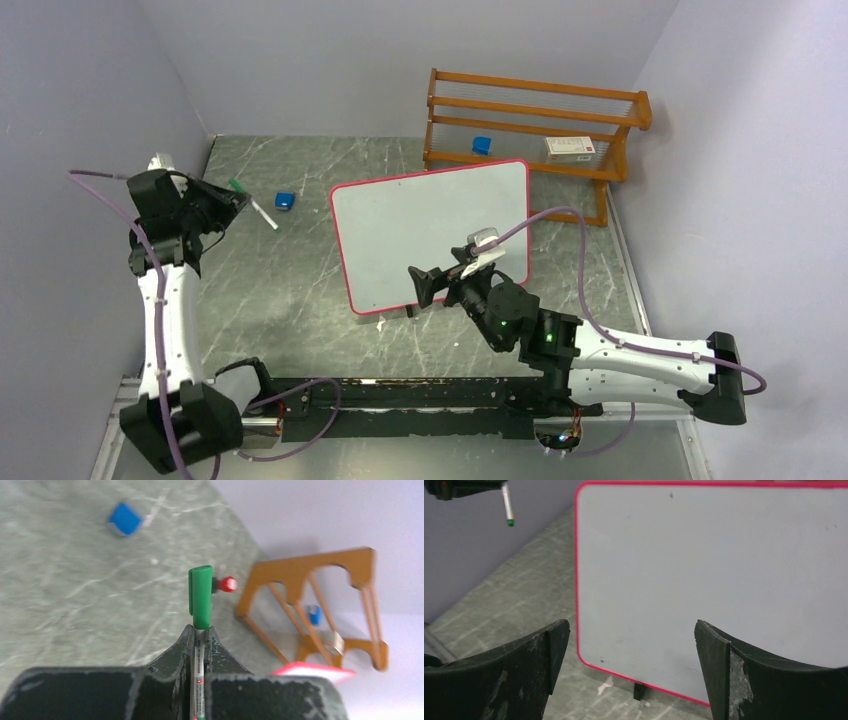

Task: Write a sentence on the whiteboard
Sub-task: Open the whiteboard marker at the center of the board.

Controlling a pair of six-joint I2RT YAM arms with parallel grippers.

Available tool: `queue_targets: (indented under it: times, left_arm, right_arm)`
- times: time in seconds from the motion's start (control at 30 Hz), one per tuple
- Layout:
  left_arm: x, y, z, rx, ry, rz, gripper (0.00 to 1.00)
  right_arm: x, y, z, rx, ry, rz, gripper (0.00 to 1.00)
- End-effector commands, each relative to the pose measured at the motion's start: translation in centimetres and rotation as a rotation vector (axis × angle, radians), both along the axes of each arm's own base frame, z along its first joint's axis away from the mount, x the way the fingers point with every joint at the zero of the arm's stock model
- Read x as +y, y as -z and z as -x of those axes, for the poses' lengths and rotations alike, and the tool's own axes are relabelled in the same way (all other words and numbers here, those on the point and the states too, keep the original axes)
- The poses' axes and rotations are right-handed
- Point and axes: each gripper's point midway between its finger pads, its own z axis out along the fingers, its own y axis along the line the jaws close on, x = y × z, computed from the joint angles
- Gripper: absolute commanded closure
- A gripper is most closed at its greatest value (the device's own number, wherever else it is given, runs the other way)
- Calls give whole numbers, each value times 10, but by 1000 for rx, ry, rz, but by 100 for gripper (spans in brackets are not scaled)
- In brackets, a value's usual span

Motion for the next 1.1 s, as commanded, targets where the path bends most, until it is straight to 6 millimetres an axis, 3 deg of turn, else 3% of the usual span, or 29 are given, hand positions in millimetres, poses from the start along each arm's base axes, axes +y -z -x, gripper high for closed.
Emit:
queue_targets:
  times: [0.0, 0.27, 0.53, 0.83, 1.07]
  left_arm:
    - [-45, -58, 5, -137, 102, 85, 95]
    - [-127, -104, 19, -272, 262, 202, 95]
    - [-195, -103, 39, -300, 307, 345, 95]
    - [-242, -106, 58, -296, 320, 421, 95]
    - [-260, -105, 65, -282, 343, 480, 95]
  right_arm:
    - [16, -48, 4, -63, -71, -142, 0]
    - [42, -68, 8, -86, -142, -229, 0]
    - [57, -89, 2, -92, -125, -334, 1]
    - [64, -87, -12, -55, -40, -382, 14]
    - [67, -84, -25, -49, -13, -392, 36]
